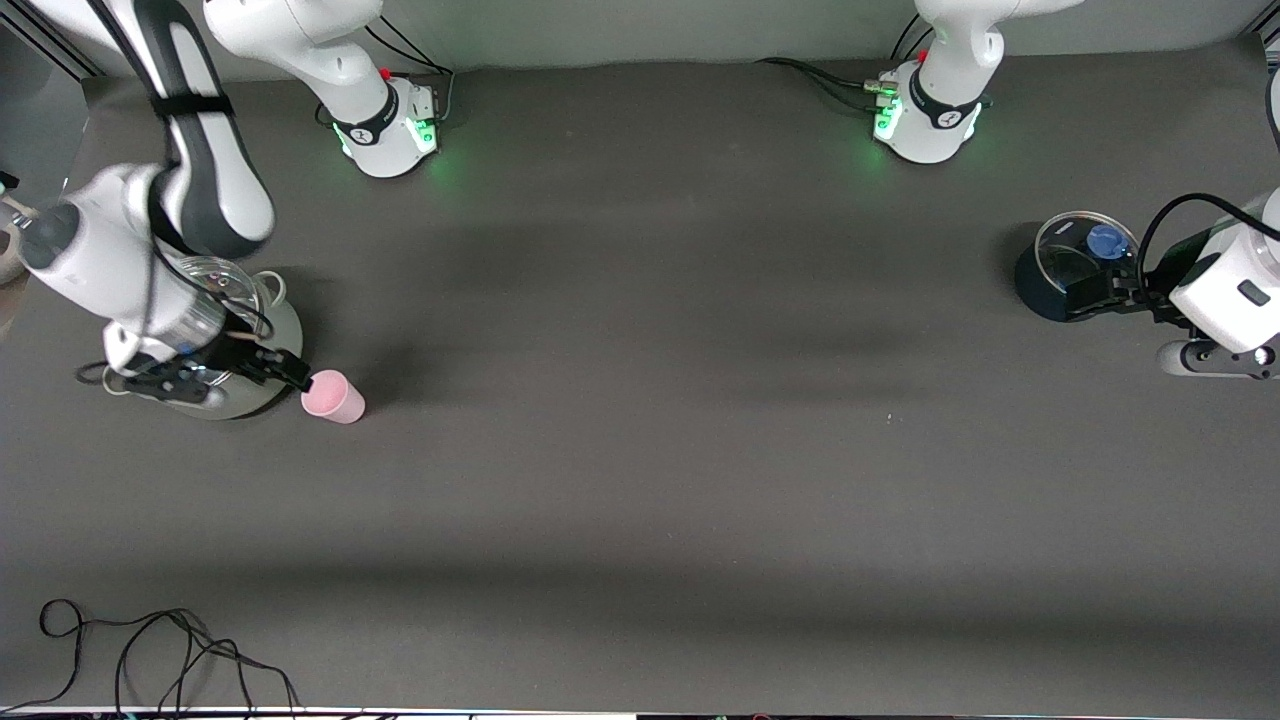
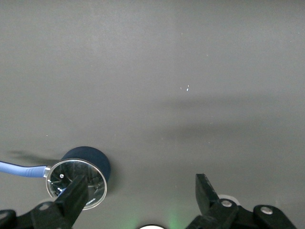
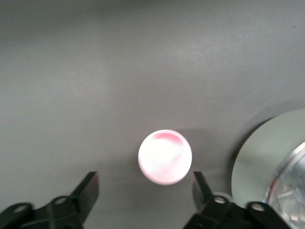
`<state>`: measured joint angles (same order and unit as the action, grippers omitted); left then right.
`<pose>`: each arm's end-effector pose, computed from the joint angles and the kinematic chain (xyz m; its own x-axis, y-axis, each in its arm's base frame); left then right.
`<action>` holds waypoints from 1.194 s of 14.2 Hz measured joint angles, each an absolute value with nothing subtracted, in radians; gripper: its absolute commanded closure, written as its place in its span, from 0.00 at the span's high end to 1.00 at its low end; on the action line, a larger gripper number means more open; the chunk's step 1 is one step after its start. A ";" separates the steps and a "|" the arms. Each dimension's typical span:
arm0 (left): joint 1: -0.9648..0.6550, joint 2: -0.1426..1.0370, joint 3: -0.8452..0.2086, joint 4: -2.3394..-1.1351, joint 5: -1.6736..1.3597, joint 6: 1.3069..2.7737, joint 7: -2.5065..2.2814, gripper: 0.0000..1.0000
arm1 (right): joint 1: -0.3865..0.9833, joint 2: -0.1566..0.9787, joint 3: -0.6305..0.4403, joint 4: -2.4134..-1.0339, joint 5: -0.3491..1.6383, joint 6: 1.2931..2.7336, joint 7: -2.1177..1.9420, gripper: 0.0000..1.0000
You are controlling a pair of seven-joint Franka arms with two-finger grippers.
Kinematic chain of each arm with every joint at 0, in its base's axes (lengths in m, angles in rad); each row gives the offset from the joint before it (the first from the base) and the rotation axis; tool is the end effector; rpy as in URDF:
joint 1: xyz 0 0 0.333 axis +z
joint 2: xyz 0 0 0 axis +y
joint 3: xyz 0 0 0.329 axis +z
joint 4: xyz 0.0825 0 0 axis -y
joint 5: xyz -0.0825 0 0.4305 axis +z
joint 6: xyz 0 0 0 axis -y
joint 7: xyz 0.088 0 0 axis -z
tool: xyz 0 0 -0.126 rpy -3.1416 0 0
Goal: Transfer pink cup from left to right arm
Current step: 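Release the pink cup on the table and raise the right gripper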
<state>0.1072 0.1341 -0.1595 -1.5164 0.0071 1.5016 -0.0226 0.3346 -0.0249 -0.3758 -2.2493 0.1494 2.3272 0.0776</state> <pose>0.6289 -0.0263 0.5593 0.9887 -0.0304 -0.1469 -0.0291 -0.9995 0.0108 0.5666 -0.0188 0.3507 0.9720 -0.2194 0.0838 -0.2072 -0.9691 -0.1339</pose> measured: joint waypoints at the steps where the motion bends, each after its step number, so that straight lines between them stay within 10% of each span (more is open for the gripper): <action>1: 0.107 0.134 -0.159 -1.517 0.007 1.502 -0.024 1.00 | 0.335 -0.069 -0.373 -2.239 0.148 2.269 0.078 1.00; 10: 0.108 0.143 -0.158 -1.517 0.007 1.524 -0.026 1.00 | 0.334 -0.271 -0.372 -2.008 -0.067 1.743 0.107 1.00; 17: 0.107 0.142 -0.160 -1.508 0.007 1.526 -0.026 1.00 | 0.335 -0.267 -0.348 -1.941 -0.082 1.704 0.107 1.00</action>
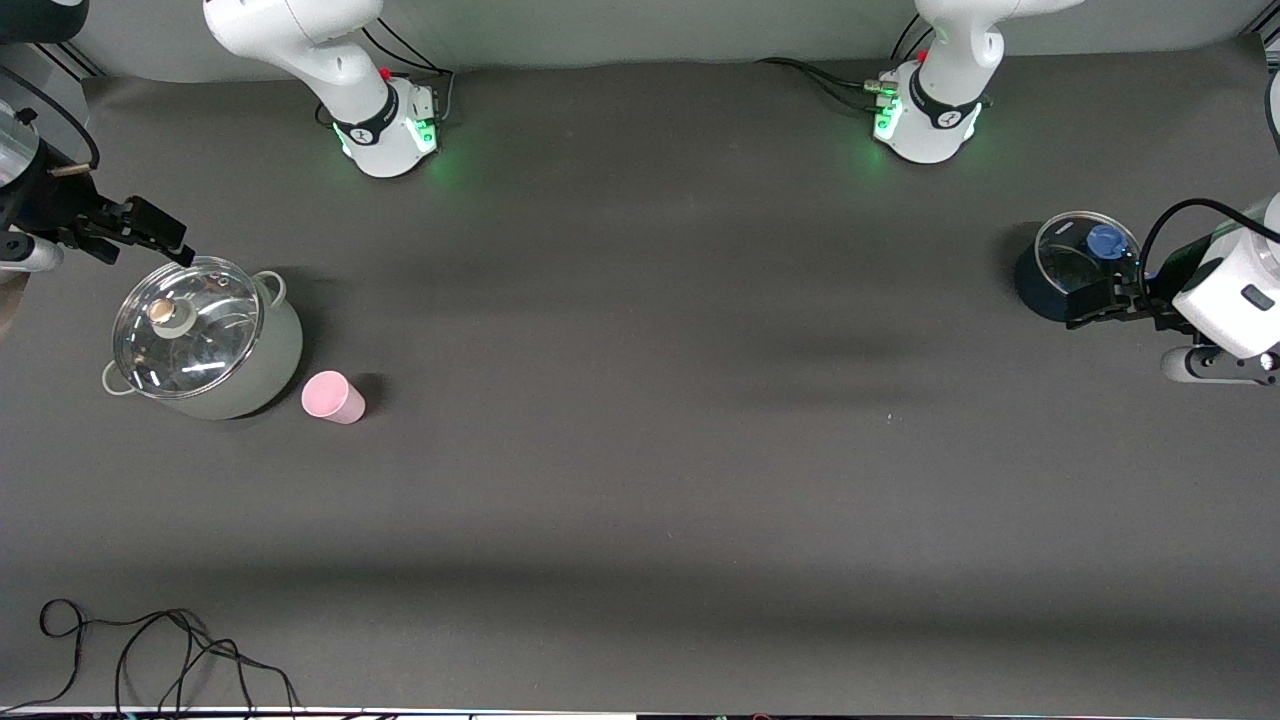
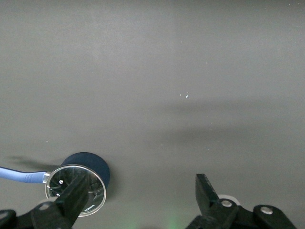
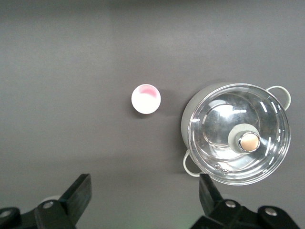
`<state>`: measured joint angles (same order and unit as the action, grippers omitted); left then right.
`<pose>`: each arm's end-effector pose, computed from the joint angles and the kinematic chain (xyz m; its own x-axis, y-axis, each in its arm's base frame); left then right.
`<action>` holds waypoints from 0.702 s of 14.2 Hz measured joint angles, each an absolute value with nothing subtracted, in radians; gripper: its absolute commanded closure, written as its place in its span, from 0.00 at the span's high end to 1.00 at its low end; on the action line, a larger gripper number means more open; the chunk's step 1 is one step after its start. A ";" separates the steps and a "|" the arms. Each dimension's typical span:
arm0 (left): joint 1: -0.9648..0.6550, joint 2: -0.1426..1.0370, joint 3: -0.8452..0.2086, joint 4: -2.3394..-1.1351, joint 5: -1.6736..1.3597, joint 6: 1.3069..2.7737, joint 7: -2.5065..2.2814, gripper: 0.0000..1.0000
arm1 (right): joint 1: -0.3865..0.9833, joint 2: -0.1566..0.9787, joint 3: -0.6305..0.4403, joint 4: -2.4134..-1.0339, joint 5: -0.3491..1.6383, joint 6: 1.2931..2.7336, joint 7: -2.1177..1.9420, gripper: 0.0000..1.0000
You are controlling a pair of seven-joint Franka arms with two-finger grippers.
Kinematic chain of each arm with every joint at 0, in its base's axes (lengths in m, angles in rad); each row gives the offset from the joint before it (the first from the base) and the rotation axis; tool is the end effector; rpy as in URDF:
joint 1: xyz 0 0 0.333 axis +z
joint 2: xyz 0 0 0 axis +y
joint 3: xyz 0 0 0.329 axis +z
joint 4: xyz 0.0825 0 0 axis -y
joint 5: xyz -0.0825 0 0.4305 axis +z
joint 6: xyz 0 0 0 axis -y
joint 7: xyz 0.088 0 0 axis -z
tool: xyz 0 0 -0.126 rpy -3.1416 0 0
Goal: Transfer pink cup from left to right arm
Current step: 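Release the pink cup on the table and raise the right gripper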
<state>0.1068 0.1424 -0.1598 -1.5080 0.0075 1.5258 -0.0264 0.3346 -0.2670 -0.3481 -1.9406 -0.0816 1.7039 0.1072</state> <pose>0.6348 -0.0266 0.5601 0.9921 -0.0270 -0.1228 -0.0258 -0.9996 0.0119 0.5250 -0.0324 0.5772 0.9949 -0.0997 0.0144 -0.0995 -0.9950 -0.0107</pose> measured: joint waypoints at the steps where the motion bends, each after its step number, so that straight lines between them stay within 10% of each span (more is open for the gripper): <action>1: 0.107 0.142 -0.160 -1.508 0.007 1.526 -0.026 1.00 | 0.335 -0.264 -0.348 -1.939 -0.082 1.704 0.107 1.00; 10: -0.014 0.142 -0.097 -1.489 0.028 1.526 -0.033 1.00 | 0.329 -0.260 -0.342 -1.937 -0.084 1.703 0.107 1.00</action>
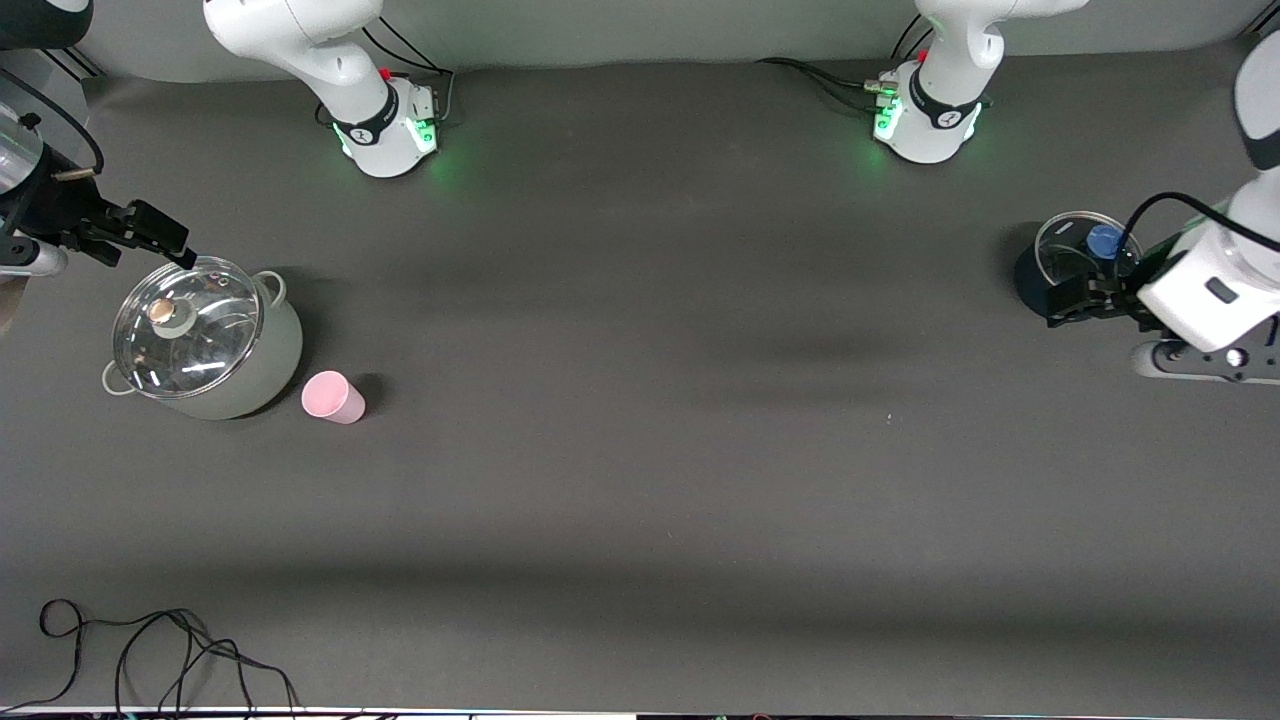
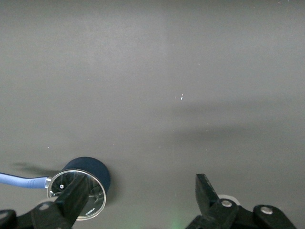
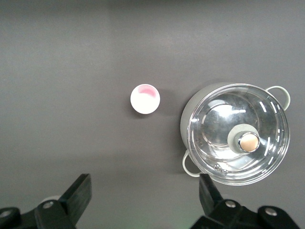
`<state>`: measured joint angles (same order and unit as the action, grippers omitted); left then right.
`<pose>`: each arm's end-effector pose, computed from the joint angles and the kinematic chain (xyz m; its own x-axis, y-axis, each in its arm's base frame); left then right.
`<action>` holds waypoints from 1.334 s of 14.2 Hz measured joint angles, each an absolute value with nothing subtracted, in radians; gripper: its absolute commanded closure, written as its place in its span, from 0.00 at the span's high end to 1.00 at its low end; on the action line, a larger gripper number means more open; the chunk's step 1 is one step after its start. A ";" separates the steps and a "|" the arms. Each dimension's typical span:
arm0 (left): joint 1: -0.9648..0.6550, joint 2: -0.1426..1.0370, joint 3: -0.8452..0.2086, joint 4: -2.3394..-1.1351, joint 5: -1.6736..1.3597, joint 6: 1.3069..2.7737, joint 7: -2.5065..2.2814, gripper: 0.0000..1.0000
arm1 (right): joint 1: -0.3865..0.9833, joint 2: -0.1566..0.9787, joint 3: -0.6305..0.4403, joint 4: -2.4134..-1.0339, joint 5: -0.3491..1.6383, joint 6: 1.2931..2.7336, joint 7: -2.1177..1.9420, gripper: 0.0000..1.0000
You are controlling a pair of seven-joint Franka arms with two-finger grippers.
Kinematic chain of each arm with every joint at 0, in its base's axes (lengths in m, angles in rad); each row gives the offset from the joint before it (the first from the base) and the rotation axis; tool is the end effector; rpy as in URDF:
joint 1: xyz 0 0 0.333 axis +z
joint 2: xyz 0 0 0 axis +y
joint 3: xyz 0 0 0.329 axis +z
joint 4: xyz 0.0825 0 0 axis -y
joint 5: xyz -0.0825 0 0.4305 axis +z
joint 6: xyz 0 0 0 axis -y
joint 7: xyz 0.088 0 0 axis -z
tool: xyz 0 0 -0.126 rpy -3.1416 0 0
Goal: Transfer pink cup from left to right arm
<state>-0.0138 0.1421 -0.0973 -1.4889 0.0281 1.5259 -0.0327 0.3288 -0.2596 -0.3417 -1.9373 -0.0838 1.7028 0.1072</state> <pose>0.6340 -0.0632 0.5693 0.9916 -0.0769 -0.1037 -0.0792 -0.9967 -0.0177 0.5268 -0.0317 0.5756 0.9950 -0.0992 0.0108 -0.0992 -0.9951 -0.0041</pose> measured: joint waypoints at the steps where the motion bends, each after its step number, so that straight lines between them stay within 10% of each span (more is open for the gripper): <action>1: -0.021 0.142 -0.089 -1.487 0.029 1.526 -0.034 1.00 | 0.307 -0.259 -0.320 -1.937 -0.085 1.702 0.107 1.00; 9: -0.014 0.142 -0.062 -1.484 0.027 1.544 -0.013 1.00 | -0.102 -0.257 0.133 -1.937 -0.085 1.687 0.107 1.00; 19: -0.014 0.142 -0.062 -1.482 0.025 1.546 -0.012 1.00 | 0.011 -0.040 0.043 -1.681 -0.085 1.692 0.099 1.00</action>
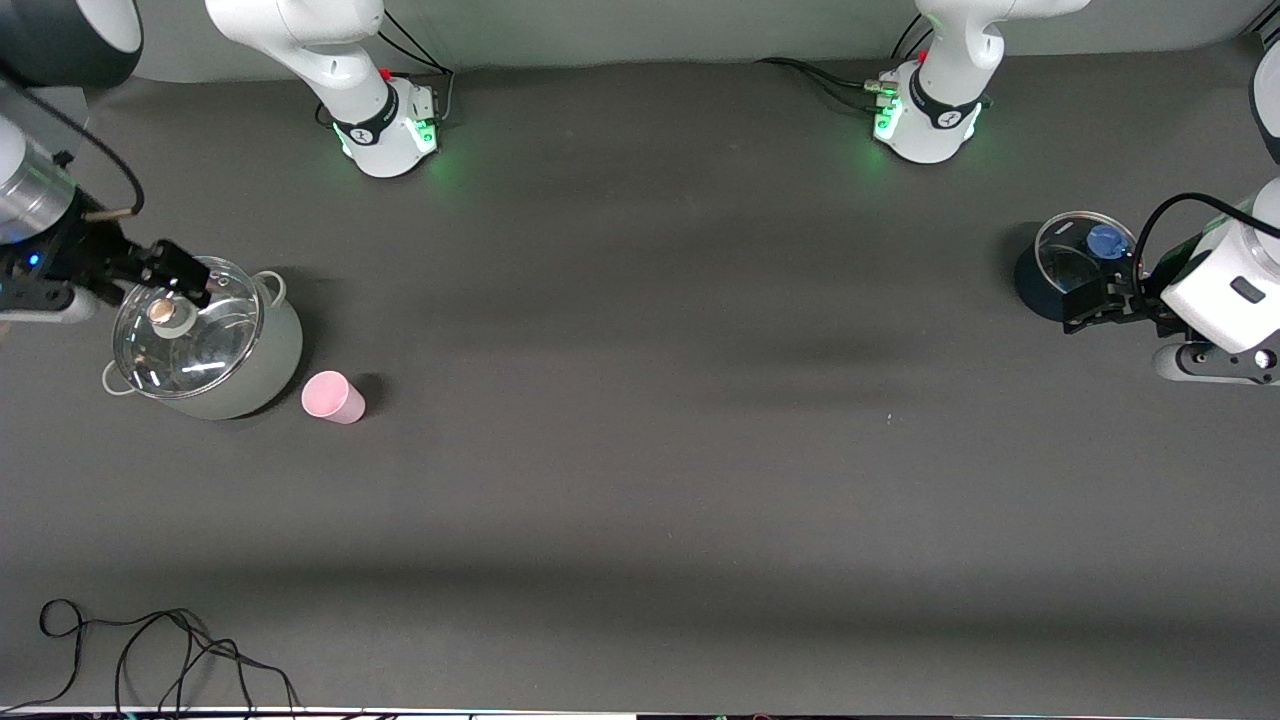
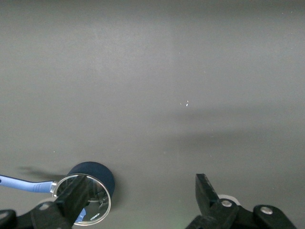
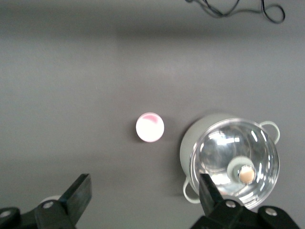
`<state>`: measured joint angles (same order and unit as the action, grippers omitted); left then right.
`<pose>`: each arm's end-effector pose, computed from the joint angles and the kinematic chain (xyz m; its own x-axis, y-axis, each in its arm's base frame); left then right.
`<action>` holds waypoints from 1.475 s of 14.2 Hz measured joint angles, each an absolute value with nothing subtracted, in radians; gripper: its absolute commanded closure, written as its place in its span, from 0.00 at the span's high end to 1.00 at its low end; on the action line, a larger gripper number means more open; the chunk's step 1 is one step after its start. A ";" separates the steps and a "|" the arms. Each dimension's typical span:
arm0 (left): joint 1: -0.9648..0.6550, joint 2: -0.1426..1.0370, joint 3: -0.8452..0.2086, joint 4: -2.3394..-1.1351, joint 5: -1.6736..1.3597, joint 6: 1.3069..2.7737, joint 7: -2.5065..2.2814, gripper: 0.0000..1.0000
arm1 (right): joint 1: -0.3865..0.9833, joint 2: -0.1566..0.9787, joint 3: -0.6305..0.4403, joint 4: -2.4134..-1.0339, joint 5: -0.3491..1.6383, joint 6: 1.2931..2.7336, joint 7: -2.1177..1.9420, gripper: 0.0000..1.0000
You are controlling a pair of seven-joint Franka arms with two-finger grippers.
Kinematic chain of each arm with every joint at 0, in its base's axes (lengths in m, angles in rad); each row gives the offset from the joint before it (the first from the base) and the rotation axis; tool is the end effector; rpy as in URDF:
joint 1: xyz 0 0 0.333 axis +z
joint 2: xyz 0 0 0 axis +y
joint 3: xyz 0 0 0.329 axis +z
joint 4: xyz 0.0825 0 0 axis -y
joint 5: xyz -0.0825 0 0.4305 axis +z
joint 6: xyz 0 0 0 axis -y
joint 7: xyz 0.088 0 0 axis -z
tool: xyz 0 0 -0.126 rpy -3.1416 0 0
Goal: Transfer pink cup from left to right arm
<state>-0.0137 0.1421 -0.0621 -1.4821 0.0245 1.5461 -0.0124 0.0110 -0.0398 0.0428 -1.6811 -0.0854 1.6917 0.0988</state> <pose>0.6390 -0.0429 0.5741 0.9950 -0.0626 -0.0775 -0.0641 -0.9978 -0.0166 0.5985 0.0229 0.5960 0.9977 -0.0344 0.0582 -0.0391 -0.9959 0.0814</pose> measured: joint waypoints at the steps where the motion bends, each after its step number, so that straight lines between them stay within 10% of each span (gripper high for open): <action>1: -0.014 0.142 -0.062 -1.482 0.025 1.546 -0.012 1.00 | 0.012 -0.013 0.041 -1.645 -0.085 1.688 0.080 1.00; 21: -0.014 0.143 -0.062 -1.482 0.024 1.546 -0.012 1.00 | 0.032 0.049 -0.042 -1.492 -0.017 1.624 -0.005 1.00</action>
